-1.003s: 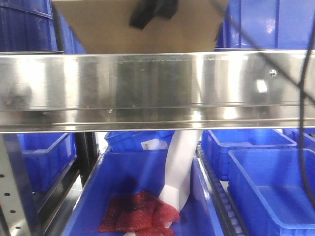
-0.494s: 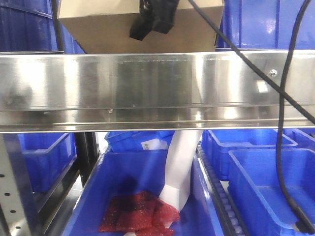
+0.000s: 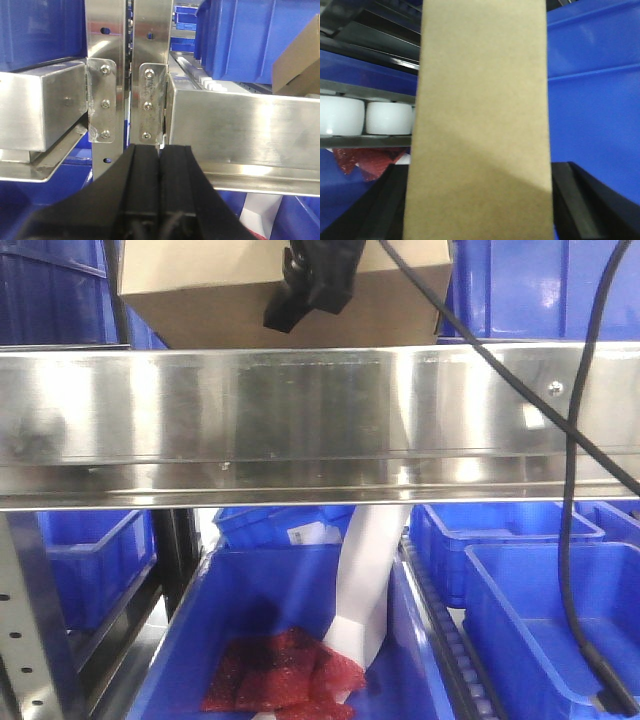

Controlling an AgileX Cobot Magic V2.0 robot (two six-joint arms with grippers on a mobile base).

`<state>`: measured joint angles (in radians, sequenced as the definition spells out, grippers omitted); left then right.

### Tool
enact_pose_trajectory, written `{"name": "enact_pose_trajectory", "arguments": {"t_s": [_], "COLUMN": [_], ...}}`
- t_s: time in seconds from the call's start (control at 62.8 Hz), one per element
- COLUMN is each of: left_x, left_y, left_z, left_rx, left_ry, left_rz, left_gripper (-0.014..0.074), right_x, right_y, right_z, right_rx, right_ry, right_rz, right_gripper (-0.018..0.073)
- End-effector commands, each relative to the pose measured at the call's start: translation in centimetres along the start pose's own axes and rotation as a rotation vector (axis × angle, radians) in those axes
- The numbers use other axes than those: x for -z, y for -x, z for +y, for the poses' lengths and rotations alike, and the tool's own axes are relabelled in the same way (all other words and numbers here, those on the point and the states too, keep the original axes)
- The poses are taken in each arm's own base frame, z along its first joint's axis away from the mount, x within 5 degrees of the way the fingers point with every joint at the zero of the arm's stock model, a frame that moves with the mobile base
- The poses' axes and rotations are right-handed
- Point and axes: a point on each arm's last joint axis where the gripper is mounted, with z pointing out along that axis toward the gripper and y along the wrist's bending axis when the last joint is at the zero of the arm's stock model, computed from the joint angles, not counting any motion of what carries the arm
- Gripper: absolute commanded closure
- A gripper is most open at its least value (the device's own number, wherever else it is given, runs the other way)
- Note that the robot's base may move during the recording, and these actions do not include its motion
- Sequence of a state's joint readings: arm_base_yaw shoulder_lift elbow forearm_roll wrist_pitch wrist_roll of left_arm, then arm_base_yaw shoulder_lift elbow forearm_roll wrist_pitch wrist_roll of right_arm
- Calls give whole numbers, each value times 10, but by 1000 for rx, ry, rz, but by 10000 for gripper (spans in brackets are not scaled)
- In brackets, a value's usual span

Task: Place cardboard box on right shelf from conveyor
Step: 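Raise the right gripper and lower the box onto the upper shelf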

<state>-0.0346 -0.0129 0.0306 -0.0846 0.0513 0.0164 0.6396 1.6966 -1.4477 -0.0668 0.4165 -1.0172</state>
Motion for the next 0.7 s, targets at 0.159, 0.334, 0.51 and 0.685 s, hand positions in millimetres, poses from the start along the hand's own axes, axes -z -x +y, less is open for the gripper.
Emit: {"name": "enact_pose_trajectory", "arguments": {"t_s": [0.159, 0.334, 0.51, 0.685], "left_x": [1, 1, 1, 1], "left_y": [10, 10, 10, 10], "left_z": [0, 0, 0, 0], "left_rx": [12, 12, 12, 12], "left_ry": [0, 0, 0, 0], "left_rz": [-106, -106, -106, -106], "left_gripper": [715, 715, 715, 715], "right_x": [50, 71, 89, 106], "right_y": [15, 19, 23, 25], "right_z": [-30, -32, -35, -39], "right_rx": [-99, -178, -283, -517], "right_ry": [-112, -91, -93, -91], "right_rz": [-103, -142, -182, -216], "right_gripper": [-43, -43, -43, -35]}}
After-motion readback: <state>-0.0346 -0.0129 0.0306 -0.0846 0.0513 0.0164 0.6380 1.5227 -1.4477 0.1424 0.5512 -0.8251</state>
